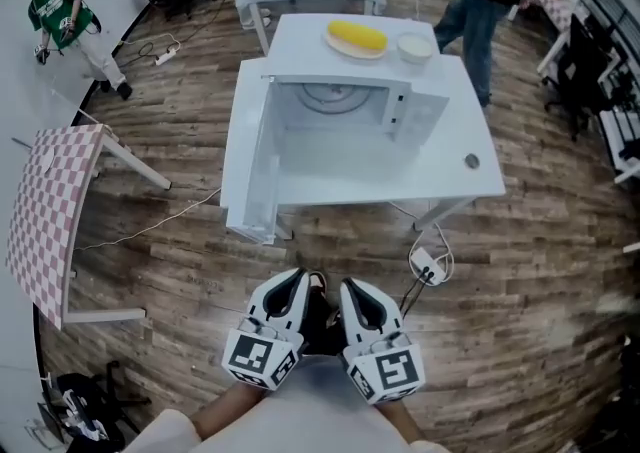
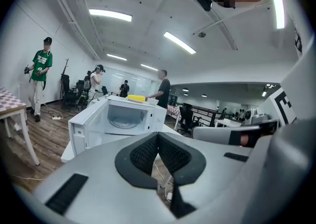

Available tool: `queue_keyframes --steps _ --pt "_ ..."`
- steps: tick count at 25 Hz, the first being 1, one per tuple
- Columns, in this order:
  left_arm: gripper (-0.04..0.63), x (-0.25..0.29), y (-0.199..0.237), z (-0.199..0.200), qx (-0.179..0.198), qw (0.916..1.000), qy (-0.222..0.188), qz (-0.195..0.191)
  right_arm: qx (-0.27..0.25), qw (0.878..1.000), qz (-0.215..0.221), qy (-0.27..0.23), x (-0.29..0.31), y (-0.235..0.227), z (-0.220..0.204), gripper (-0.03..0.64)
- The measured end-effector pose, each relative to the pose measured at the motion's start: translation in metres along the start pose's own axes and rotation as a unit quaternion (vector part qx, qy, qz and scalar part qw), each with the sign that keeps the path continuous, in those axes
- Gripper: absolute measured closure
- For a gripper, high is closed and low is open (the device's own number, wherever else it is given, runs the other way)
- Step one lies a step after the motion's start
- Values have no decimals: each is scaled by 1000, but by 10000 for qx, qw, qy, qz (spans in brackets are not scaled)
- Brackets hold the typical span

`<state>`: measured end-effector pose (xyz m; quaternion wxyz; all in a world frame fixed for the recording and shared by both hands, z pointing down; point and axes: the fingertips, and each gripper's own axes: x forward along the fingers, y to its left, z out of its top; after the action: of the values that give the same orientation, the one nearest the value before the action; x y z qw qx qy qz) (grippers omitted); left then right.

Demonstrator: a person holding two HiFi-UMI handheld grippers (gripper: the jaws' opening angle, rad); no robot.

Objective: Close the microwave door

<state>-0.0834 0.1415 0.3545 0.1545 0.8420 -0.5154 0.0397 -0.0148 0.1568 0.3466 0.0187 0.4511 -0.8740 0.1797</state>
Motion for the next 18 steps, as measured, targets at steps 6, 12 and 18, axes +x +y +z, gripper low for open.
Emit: queue_keyframes --steps 6,12,18 --pt "584 19 19 25 64 9997 -191 -153 -144 9999 -17 57 33 -1 16 594" --pt "583 19 56 45 38 9994 -314 -152 -332 9994 107 23 78 11 33 594" --pt "583 10 96 78 -7 9978 -616 -235 -620 9979 176 -82 118 21 52 594"
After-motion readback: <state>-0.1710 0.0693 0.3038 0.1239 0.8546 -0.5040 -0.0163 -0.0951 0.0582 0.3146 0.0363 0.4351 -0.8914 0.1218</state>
